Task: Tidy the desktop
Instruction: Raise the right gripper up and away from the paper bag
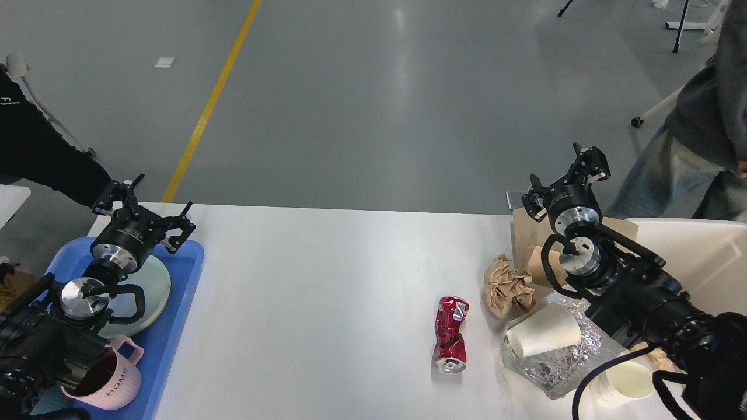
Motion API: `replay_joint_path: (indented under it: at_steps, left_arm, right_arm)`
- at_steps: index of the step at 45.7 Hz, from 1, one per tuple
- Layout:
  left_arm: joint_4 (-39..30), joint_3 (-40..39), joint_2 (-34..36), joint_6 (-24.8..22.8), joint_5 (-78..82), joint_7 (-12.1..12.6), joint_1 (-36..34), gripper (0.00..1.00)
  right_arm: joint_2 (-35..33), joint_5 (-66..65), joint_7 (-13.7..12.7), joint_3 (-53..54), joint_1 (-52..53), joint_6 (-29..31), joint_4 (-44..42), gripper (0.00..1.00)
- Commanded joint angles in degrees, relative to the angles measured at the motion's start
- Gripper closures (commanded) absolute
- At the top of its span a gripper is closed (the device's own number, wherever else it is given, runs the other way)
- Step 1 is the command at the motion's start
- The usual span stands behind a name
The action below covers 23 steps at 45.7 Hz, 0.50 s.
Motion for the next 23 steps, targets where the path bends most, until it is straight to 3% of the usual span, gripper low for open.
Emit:
replay_joint_path:
  at_steps: [1,9,23]
  left_arm:
    - [0.0,0.0,0.0,0.0,0.0,0.0,0.0,0.03]
    - [0.0,0.0,0.0,0.0,0.0,0.0,0.0,0.03]
    - [0.0,0.0,0.0,0.0,0.0,-0.1,0.0,0.03]
  right_arm:
    - [-1.0,-0.3,0.0,0.0,0.3,0.0,0.2,0.00]
    - [-2.2,-3.5,0.0,-2.3,2.7,0.1,0.8,0.00]
    - [-2.4,-12.5,-0.2,-21.3,9.0,1.0,1.5,0.00]
